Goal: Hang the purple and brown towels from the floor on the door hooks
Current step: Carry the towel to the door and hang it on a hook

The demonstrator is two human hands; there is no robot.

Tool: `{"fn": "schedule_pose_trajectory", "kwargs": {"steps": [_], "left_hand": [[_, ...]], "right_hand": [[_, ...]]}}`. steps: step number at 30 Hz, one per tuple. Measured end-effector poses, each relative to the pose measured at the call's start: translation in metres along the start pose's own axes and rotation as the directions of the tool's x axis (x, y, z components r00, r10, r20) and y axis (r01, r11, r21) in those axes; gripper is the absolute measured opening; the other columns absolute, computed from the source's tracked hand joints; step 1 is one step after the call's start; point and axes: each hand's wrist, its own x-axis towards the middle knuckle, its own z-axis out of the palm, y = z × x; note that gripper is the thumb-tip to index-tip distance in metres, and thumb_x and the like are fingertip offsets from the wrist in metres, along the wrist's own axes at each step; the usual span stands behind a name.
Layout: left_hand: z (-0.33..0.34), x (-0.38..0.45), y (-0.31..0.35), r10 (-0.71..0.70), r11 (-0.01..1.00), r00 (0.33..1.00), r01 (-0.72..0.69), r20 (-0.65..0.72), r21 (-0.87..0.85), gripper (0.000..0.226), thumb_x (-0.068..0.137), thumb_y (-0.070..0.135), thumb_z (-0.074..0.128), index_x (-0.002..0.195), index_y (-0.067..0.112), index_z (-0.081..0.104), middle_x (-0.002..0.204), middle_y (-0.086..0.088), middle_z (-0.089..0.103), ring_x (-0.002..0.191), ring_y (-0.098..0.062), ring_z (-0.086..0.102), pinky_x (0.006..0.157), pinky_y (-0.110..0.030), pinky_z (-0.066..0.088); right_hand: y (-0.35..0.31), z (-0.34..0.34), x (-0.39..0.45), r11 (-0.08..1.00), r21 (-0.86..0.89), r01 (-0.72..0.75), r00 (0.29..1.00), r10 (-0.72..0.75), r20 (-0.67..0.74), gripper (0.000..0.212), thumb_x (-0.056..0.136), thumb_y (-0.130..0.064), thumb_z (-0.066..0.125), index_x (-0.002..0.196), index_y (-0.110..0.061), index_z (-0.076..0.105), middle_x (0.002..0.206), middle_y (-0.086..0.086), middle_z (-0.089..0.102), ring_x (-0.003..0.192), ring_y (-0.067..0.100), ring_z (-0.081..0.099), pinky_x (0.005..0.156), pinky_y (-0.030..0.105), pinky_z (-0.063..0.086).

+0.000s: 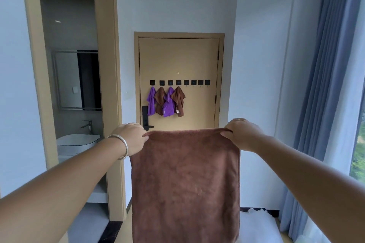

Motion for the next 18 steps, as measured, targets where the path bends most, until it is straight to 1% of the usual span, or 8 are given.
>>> {"fn": "schedule_pose_trajectory", "kwargs": {"steps": [4,10,13,16,18], "left_hand": [[0.006,0.054,0.006,0.001,1.000,1.000,-0.001,-0.016,0.015,0.039,0.101,0.039,0.030,0.100,0.022,0.065,0.104,0.003,0.060,0.098,-0.018,0.055,0.093,-0.038,0.044],[0.025,0.118,0.009,-0.032,0.999,0.999,0.032,-0.027,0.022,0.040,0.101,0.039,0.029,0.104,0.022,0.065,0.107,0.004,0.059,0.102,-0.017,0.053,0.096,-0.037,0.042],[0.044,0.142,0.008,-0.039,0.999,0.999,0.039,0.002,0.038,0.040,0.101,0.039,0.028,0.104,0.024,0.065,0.108,0.005,0.059,0.103,-0.017,0.053,0.096,-0.037,0.042],[0.066,0.167,0.007,-0.039,0.997,0.999,0.038,0.024,0.062,0.039,0.101,0.038,0.028,0.108,0.025,0.065,0.111,0.006,0.058,0.106,-0.017,0.053,0.096,-0.035,0.041],[0.080,0.186,0.004,-0.036,0.998,0.999,0.035,0.022,0.054,0.038,0.101,0.038,0.029,0.109,0.026,0.064,0.112,0.006,0.058,0.106,-0.016,0.052,0.092,-0.032,0.039]], "right_hand": [[0.027,0.013,0.051,1.000,0.001,0.016,1.000,-0.016,-0.010,0.042,0.098,-0.052,0.034,0.112,-0.029,0.067,0.115,-0.004,0.060,0.120,0.017,0.046,0.097,0.039,0.044],[0.054,0.034,0.119,0.999,0.037,0.029,0.999,-0.028,-0.024,0.041,0.099,-0.051,0.033,0.109,-0.029,0.067,0.111,-0.005,0.058,0.116,0.016,0.047,0.094,0.037,0.046],[0.062,0.056,0.141,0.998,0.050,0.038,0.999,-0.038,-0.004,0.038,0.099,-0.050,0.034,0.103,-0.028,0.065,0.104,-0.006,0.056,0.112,0.015,0.047,0.089,0.034,0.045],[0.068,0.081,0.160,0.998,0.048,0.042,0.999,-0.043,0.018,0.035,0.099,-0.049,0.035,0.095,-0.029,0.062,0.098,-0.007,0.053,0.107,0.015,0.048,0.084,0.031,0.043],[0.072,0.096,0.175,0.998,0.053,0.039,0.999,-0.041,0.033,0.030,0.100,-0.048,0.035,0.088,-0.031,0.056,0.097,-0.007,0.052,0.108,0.014,0.048,0.084,0.031,0.043]]}}
